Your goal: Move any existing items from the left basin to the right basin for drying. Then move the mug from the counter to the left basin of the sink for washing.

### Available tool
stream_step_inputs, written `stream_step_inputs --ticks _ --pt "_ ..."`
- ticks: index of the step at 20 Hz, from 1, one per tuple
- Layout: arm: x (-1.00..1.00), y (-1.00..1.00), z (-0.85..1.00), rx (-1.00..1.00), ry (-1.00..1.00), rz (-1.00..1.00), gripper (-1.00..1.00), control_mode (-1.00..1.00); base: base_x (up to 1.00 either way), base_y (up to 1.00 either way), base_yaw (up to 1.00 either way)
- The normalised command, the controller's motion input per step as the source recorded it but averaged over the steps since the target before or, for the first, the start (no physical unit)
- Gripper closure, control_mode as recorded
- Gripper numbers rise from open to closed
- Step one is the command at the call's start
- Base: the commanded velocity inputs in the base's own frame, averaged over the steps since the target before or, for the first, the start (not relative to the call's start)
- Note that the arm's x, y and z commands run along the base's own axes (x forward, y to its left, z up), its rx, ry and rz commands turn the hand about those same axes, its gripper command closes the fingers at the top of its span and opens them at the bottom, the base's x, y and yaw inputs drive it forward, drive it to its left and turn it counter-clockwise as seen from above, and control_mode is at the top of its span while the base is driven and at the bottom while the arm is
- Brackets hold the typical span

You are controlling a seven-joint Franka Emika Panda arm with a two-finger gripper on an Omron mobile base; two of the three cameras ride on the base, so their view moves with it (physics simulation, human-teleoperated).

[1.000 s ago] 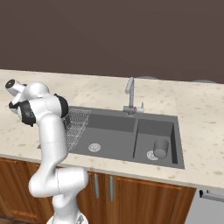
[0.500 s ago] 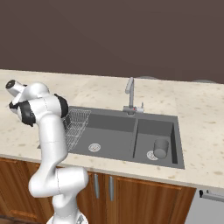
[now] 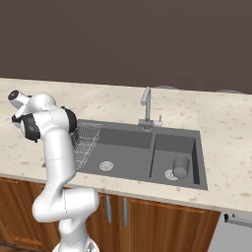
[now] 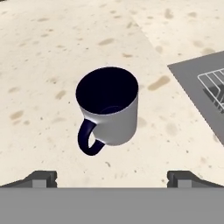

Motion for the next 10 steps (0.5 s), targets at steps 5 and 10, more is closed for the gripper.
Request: stream_step_inputs --ticks 5,10 --pt "0.11 0.06 -0.02 0.00 0.00 0.00 -1.00 -1.00 0.00 0.00 0.00" --pt "0.01 0.02 -0.04 0.00 0.00 0.00 -1.00 -1.00 0.00 0.00 0.00"
